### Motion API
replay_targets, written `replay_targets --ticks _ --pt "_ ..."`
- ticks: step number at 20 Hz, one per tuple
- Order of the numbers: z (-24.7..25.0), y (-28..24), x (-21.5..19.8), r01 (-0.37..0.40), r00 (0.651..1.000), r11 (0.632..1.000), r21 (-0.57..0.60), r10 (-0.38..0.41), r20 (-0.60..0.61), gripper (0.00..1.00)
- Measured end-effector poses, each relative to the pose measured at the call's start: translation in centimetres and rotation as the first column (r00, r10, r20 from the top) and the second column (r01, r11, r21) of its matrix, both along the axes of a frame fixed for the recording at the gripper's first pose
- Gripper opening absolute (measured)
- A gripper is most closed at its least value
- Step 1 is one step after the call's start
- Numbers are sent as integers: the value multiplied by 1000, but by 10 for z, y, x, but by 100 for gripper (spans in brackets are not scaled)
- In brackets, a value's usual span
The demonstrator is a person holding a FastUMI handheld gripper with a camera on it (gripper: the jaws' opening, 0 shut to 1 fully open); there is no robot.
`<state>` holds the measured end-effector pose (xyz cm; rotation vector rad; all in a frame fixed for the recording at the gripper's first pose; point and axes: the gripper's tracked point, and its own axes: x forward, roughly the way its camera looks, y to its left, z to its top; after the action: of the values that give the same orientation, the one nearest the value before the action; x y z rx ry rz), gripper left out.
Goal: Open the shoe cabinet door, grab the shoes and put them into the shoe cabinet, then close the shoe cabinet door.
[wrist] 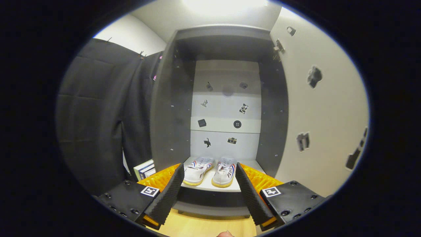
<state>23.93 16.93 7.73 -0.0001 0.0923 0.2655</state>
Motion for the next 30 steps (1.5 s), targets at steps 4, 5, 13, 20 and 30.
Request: replay_targets --ticks 4,5,13,20,30 --pt "17 -26 -89 -16 1000 999 30 16 8 97" --pt "22 -34 -108 -14 1000 999 37 13 14 97" --pt "60 -105 -210 -25 999 999 21 24 37 97" --pt "67 -224 -223 184 982 982 46 -185 33 97" --pt "33 -338 -175 464 886 876 132 -461 -55 97"
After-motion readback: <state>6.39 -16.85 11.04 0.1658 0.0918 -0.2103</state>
